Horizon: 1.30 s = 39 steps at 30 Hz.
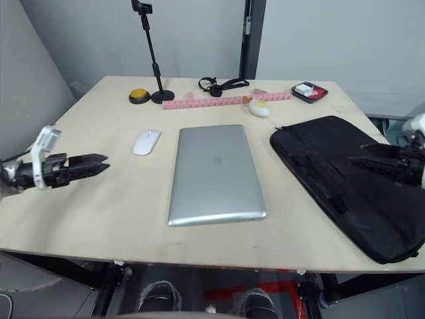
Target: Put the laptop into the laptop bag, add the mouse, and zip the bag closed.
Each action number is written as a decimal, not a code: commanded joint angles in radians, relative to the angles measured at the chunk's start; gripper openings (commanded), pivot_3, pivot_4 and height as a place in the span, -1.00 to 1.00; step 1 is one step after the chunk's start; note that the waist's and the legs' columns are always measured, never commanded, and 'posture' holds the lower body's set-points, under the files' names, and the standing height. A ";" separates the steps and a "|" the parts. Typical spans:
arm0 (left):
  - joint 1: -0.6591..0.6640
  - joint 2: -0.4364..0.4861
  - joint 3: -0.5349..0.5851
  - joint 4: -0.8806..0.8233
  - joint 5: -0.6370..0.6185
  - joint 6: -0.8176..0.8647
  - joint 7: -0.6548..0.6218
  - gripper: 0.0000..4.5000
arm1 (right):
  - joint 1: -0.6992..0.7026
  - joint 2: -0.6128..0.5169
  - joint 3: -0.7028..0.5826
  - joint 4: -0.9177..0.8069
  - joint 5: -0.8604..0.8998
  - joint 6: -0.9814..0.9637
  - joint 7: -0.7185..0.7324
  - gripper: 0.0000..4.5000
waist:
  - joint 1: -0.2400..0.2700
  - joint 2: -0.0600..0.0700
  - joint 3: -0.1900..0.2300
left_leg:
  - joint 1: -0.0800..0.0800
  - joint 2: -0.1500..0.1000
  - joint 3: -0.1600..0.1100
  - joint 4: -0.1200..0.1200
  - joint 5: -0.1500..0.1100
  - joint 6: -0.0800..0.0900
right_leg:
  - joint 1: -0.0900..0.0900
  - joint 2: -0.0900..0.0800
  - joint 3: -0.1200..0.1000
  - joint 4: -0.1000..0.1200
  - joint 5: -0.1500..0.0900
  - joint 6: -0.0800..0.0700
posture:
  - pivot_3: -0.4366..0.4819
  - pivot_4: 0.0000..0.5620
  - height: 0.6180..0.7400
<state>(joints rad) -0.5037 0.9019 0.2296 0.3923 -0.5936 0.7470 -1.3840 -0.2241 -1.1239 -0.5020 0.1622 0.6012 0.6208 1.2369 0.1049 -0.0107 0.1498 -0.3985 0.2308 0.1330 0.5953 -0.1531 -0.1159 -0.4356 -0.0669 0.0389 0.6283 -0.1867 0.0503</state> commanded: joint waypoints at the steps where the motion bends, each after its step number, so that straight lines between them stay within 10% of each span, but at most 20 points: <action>1: -0.024 -0.039 -0.036 -0.031 0.039 -0.099 0.015 1.00 | -0.050 0.033 -0.010 -0.153 0.080 0.068 -0.068 -0.13 | -0.001 0.001 0.000 | 0.000 0.000 0.000 0.000 0.000 0.000 | 0.000 0.000 0.000 0.000 0.000 0.000 | -0.05 -0.47 0.98; 7: -0.098 -0.159 -0.132 0.077 0.160 -0.312 0.043 1.00 | -0.145 0.147 0.182 -0.290 0.033 0.081 -0.201 -0.98 | 0.002 0.001 -0.001 | 0.000 0.000 0.000 0.002 0.000 0.000 | 0.000 0.000 0.000 0.003 0.000 0.000 | -0.05 -0.47 0.98; 11: -0.168 -0.220 -0.175 0.197 0.216 -0.345 0.081 1.00 | -0.184 0.203 0.300 -0.326 -0.008 0.064 -0.233 -0.98 | 0.003 0.001 -0.001 | -0.001 0.000 -0.001 0.002 0.001 0.000 | 0.000 0.000 -0.001 0.002 0.000 0.000 | -0.05 -0.47 0.98; 16: -0.287 -0.230 -0.131 0.277 0.063 0.169 0.054 1.00 | -0.227 0.256 0.401 -0.286 -0.052 0.027 -0.212 -0.98 | 0.001 0.001 -0.001 | -0.002 -0.001 0.000 0.001 0.001 -0.001 | -0.002 -0.001 -0.001 0.002 0.000 0.000 | -0.05 -0.47 0.98; 21: -0.327 -0.224 -0.181 0.352 0.076 0.332 0.034 1.00 | -0.271 0.295 0.465 -0.218 -0.111 -0.014 -0.206 -0.98 | -0.004 0.001 -0.001 | -0.002 -0.001 0.000 0.001 0.001 -0.001 | -0.001 -0.001 0.000 0.002 0.000 0.000 | -0.05 -0.47 0.98; 39: -0.529 -0.433 -0.128 0.789 0.214 0.275 0.233 1.00 | -0.423 0.511 0.791 0.158 -0.631 -0.126 -0.463 -0.98 | -0.002 0.001 -0.001 | 0.004 -0.007 -0.006 0.001 0.002 -0.002 | 0.010 -0.007 -0.005 0.000 0.000 0.000 | -0.05 -0.47 0.98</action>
<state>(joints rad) -1.0272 0.4842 0.1113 1.1580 -0.4081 1.0197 -1.1543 -0.6574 -0.6340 0.2893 0.3125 -0.0183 0.4795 0.7880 0.1028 -0.0096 0.1486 -0.3914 0.2234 0.1275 0.5958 -0.1508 -0.1176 -0.4234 -0.0741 0.0338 0.6287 -0.1866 0.0503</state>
